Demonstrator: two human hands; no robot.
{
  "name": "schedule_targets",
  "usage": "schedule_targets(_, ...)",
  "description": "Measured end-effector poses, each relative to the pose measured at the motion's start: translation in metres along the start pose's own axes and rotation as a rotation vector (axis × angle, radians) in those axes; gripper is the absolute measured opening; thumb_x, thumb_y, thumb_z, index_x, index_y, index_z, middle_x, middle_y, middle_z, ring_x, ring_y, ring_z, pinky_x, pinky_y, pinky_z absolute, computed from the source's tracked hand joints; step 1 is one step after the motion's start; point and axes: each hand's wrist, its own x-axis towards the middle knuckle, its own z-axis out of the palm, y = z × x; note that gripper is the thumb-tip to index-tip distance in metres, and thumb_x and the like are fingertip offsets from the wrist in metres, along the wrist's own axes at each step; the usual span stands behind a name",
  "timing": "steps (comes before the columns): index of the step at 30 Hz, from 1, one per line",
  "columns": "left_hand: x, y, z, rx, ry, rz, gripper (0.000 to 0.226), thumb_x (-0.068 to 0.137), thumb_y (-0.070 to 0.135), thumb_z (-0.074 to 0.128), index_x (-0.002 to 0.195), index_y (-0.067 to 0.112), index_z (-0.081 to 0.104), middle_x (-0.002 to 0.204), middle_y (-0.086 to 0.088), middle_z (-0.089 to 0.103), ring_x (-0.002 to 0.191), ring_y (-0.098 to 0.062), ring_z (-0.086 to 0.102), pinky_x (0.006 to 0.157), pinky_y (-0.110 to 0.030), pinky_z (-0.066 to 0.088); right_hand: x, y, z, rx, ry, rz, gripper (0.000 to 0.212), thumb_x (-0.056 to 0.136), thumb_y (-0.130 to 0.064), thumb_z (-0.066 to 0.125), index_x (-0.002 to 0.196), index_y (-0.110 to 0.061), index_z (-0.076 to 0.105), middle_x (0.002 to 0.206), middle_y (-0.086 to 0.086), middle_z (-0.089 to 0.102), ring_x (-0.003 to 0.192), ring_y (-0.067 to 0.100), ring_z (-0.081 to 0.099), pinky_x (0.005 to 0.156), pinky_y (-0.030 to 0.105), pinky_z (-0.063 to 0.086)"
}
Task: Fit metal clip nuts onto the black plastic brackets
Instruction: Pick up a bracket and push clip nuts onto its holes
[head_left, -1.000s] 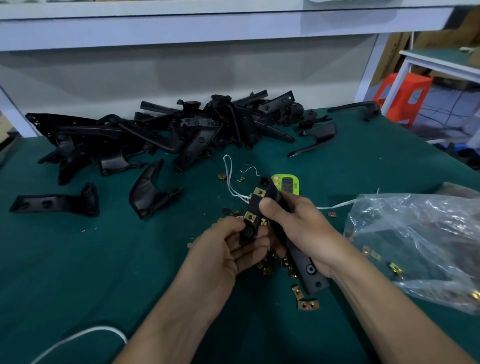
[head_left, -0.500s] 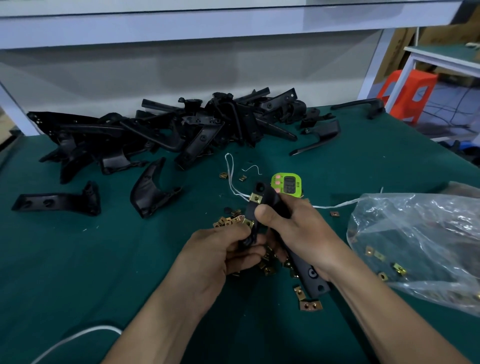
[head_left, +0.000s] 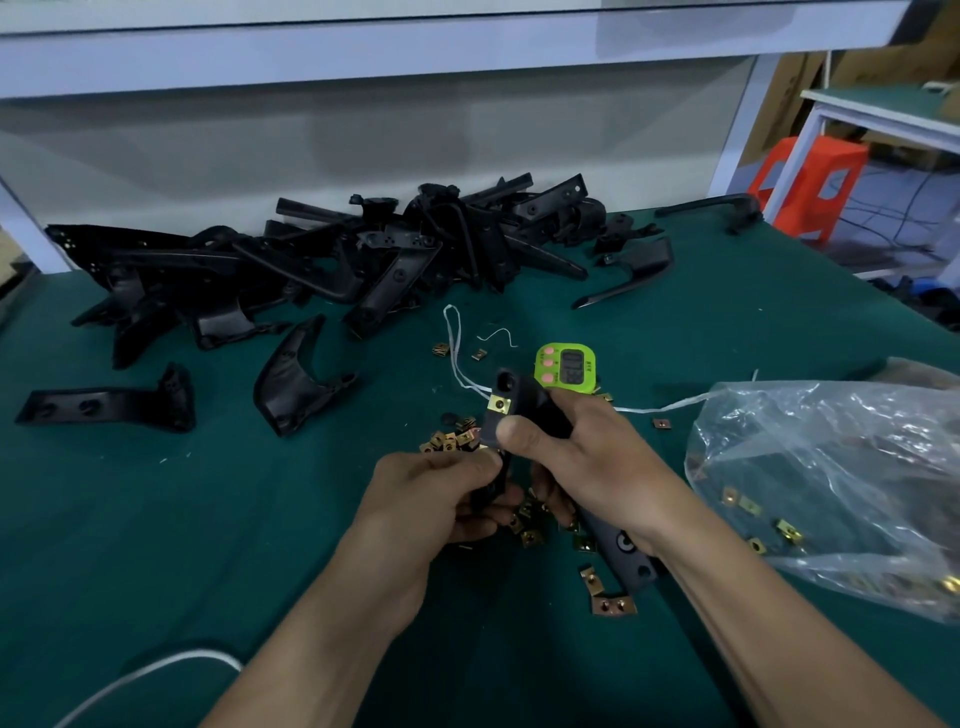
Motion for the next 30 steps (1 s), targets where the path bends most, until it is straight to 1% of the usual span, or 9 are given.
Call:
schedule_targets(3, 0.000, -0.003, 0.004, 0.013, 0.054, 0.054, 0.021, 0.094, 0.020, 0.069, 0.081, 0.008, 0.079, 0.078, -0.015, 0.077, 0.062, -0.018, 0.071, 0.056, -0.021, 0.056, 0.001, 0.001, 0.000, 0.053, -0.001, -0.002, 0.048, 0.080, -0.073, 0.066, 0.098, -0.028, 0.064, 0.055, 0.012, 0.064, 0.039, 0.027, 0.055, 0.042, 0.029, 0.042)
schedule_targets(8, 0.000, 0.008, -0.003, -0.055, -0.082, 0.074, 0.025, 0.096, 0.021, 0.065, 0.081, 0.011, 0.082, 0.086, -0.017, 0.077, 0.071, -0.020, 0.071, 0.060, -0.021, 0.056, 0.005, 0.002, -0.002, 0.206, -0.007, 0.004, 0.041, 0.083, -0.065, 0.070, 0.094, -0.026, 0.065, 0.059, 0.013, 0.062, 0.041, 0.028, 0.051, 0.041, 0.031, 0.041)
schedule_targets(11, 0.002, 0.007, 0.000, -0.103, -0.053, 0.110, 0.027, 0.099, 0.019, 0.061, 0.084, 0.012, 0.082, 0.090, -0.017, 0.078, 0.077, -0.024, 0.074, 0.064, -0.023, 0.058, 0.006, 0.005, -0.002, 0.251, 0.021, 0.027, 0.044, 0.082, -0.065, 0.069, 0.090, -0.022, 0.063, 0.060, 0.013, 0.062, 0.042, 0.027, 0.051, 0.042, 0.029, 0.040)
schedule_targets(14, -0.002, -0.001, 0.009, -0.008, 0.034, 0.309, 0.013, 0.088, 0.016, 0.073, 0.091, 0.025, 0.082, 0.087, -0.005, 0.079, 0.078, -0.015, 0.074, 0.068, -0.022, 0.058, 0.008, 0.007, 0.001, 0.309, 0.067, 0.032, 0.042, 0.083, -0.062, 0.070, 0.093, -0.022, 0.065, 0.059, 0.012, 0.060, 0.043, 0.026, 0.049, 0.043, 0.029, 0.039)
schedule_targets(17, -0.005, -0.009, 0.015, 0.259, 0.125, 0.530, 0.040, 0.081, 0.014, 0.082, 0.085, 0.053, 0.076, 0.080, 0.019, 0.076, 0.073, 0.002, 0.070, 0.066, -0.009, 0.051, 0.007, 0.008, 0.003, 0.329, 0.089, 0.041, 0.046, 0.082, -0.062, 0.071, 0.099, -0.020, 0.067, 0.061, 0.015, 0.061, 0.046, 0.029, 0.050, 0.044, 0.033, 0.041)
schedule_targets(18, -0.004, -0.011, 0.016, 0.320, 0.182, 0.562, 0.042, 0.081, 0.014, 0.081, 0.081, 0.055, 0.074, 0.075, 0.023, 0.073, 0.068, 0.006, 0.067, 0.063, -0.006, 0.049, 0.006, 0.008, 0.005, 0.320, 0.084, 0.038, 0.048, 0.081, -0.064, 0.071, 0.098, -0.019, 0.067, 0.060, 0.015, 0.060, 0.045, 0.029, 0.050, 0.044, 0.033, 0.041)
schedule_targets(22, 0.000, -0.017, 0.014, 0.354, 0.225, 0.588, 0.013, 0.085, 0.015, 0.074, 0.077, 0.026, 0.073, 0.058, 0.010, 0.061, 0.054, 0.001, 0.046, 0.051, -0.013, 0.041, 0.005, 0.008, 0.009, 0.265, 0.087, 0.013, 0.051, 0.083, -0.067, 0.068, 0.095, -0.017, 0.064, 0.057, 0.011, 0.059, 0.042, 0.028, 0.051, 0.043, 0.033, 0.042)
schedule_targets(26, 0.001, -0.016, 0.011, 0.393, 0.203, 0.594, 0.010, 0.088, 0.022, 0.072, 0.078, 0.023, 0.071, 0.063, 0.002, 0.064, 0.058, -0.003, 0.050, 0.052, -0.019, 0.045, 0.005, 0.007, 0.010, 0.264, 0.083, 0.018, 0.047, 0.083, -0.067, 0.068, 0.091, -0.021, 0.064, 0.057, 0.009, 0.060, 0.044, 0.028, 0.052, 0.044, 0.033, 0.043)
schedule_targets(30, 0.000, -0.014, 0.014, 0.448, 0.218, 0.601, 0.022, 0.091, 0.023, 0.071, 0.070, 0.022, 0.066, 0.056, 0.009, 0.060, 0.050, 0.000, 0.048, 0.048, -0.010, 0.036, 0.004, 0.005, 0.010, 0.302, 0.060, 0.030, 0.045, 0.083, -0.065, 0.069, 0.092, -0.021, 0.064, 0.061, 0.012, 0.061, 0.045, 0.029, 0.051, 0.044, 0.035, 0.043)
